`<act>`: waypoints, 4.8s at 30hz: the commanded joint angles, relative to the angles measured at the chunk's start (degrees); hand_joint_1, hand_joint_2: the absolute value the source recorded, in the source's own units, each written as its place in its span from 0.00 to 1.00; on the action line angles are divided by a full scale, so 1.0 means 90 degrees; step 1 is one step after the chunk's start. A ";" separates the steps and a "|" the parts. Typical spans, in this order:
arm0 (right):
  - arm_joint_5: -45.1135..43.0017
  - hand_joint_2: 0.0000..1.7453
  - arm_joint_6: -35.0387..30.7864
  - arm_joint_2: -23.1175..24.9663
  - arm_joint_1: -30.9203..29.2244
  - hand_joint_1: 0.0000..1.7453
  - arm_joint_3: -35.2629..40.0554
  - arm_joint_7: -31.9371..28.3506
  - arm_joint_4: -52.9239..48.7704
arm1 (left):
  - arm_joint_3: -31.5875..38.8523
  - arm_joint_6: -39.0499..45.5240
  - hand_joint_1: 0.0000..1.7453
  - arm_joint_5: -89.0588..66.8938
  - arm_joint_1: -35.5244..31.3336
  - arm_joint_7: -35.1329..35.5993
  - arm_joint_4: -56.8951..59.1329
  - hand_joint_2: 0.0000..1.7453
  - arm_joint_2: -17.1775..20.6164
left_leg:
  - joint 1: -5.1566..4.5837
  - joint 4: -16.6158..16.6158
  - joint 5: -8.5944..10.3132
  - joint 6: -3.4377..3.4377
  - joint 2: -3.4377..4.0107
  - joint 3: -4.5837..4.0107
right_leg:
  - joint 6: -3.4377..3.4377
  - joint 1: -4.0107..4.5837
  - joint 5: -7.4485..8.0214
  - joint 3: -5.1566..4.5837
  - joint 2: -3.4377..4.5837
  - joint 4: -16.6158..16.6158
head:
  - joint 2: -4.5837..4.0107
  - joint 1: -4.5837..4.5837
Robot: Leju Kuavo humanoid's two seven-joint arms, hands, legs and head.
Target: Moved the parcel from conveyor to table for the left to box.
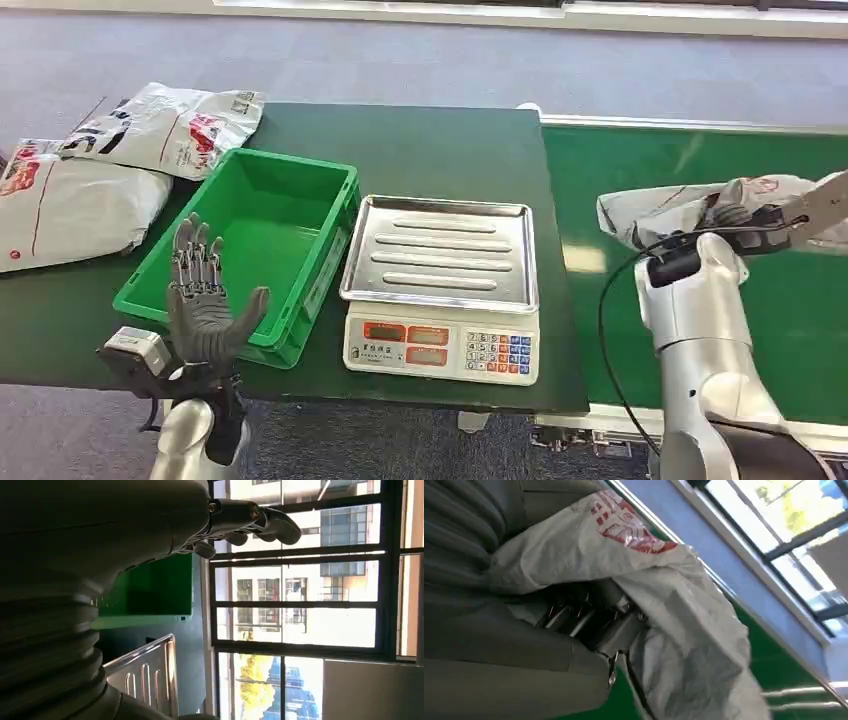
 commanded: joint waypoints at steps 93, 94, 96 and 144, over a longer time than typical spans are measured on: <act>0.2651 1.00 0.5888 0.0038 0.4364 0.00 0.0018 -0.1415 -0.3669 | -0.2451 -0.0158 0.00 -0.3208 -0.4373 0.3668 0.6273 1.00 -0.1127 | 0.0007 0.0006 0.0008 0.0002 -0.0028 -0.0034 | -0.0018 0.0010 0.0007 -0.0040 -0.0028 -0.0020 | 0.0000 -0.0003; 0.2651 1.00 0.5888 0.0038 0.4364 0.00 0.0018 -0.1415 -0.3669 | -0.2451 -0.0158 0.00 -0.3208 -0.4373 0.3668 0.6273 1.00 -0.1127 | 0.0007 -0.0008 0.0001 0.0006 -0.0008 0.0003 | -0.0020 0.0010 0.0008 -0.0006 -0.0004 -0.0039 | 0.0000 -0.0002; 0.2651 1.00 0.5888 0.0038 0.4364 0.00 0.0018 -0.1415 -0.3669 | -0.2451 -0.0158 0.00 -0.3208 -0.4373 0.3668 0.6273 1.00 -0.1127 | 0.0007 -0.0005 0.0003 0.0004 -0.0004 -0.0006 | -0.0021 0.0010 0.0011 -0.0015 -0.0001 -0.0035 | 0.0000 -0.0002; 0.2779 1.00 0.5644 0.0645 0.5237 0.00 -0.1628 -0.1756 -0.5685 | -0.7656 0.2140 0.00 -0.2519 -0.4119 0.4658 0.6689 1.00 -0.1127 | -0.0002 -0.0006 -0.0016 0.0016 0.0012 0.0015 | -0.0007 0.0000 0.0000 0.0007 0.0005 -0.0036 | 0.0000 -0.0003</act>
